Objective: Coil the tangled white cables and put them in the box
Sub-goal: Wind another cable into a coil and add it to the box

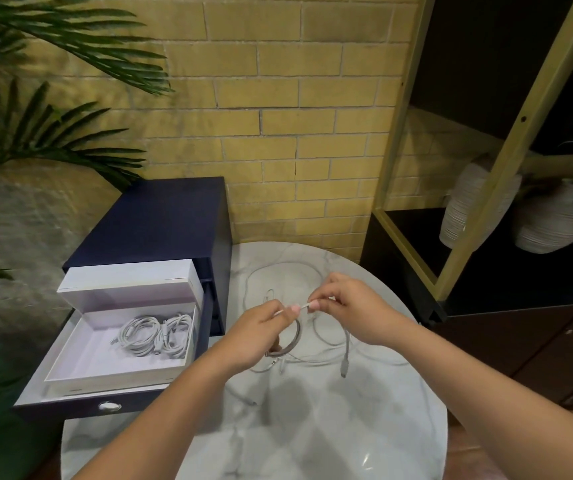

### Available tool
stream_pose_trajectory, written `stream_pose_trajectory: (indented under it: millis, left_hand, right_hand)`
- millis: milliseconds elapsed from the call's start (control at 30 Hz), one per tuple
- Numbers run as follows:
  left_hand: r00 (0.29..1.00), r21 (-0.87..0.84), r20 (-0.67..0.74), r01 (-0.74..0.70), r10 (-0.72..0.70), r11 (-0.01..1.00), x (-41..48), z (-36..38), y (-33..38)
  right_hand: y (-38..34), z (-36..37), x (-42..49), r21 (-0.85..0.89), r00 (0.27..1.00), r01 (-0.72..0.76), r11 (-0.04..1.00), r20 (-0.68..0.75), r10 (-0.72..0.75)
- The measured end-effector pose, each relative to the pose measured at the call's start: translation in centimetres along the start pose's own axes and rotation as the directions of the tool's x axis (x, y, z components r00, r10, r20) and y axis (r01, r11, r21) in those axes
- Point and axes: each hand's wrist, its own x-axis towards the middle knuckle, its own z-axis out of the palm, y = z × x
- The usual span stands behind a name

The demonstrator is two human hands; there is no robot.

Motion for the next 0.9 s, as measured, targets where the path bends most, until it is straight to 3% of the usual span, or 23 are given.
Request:
stream_pose_trajectory:
  millis: [100,300,533,700,900]
  left_hand:
    - [1.000,-0.099,-0.016,-0.014,0.012,0.995,0.3,0.4,0.2]
    - [0.988,-0.249,-0.151,-0.024,-0.014,0.968,0.3,1.7,0.5]
    - [0.970,-0.301,-0.214,0.045,-0.113,0.953,0.6,2.2,0.3]
    - [0.979,-0.270,-0.190,0.020,-0.074,0.963,0.3,2.1,0.8]
    - [0.986,-0.137,-0.167,-0.019,-0.005,0.990,0.2,1.7,0.5]
  right_hand:
    - [0.1,0.4,0.0,0.031,0.996,0.018,0.999,-0.090,-0.015]
    - [0.1,2.4,-0.6,0.378,0.973,-0.071,0.923,-0.176,0.147]
    - [-0.2,4.4,-1.4,0.676,0.962,-0.222,0.703,0.036,0.269]
    - [-0.7,4.0,-1.1,0.647,0.953,-0.282,0.709,0.108,0.282]
    - [-0.7,3.7,-1.1,0.709,0.950,-0.309,0.634,0.209,0.230]
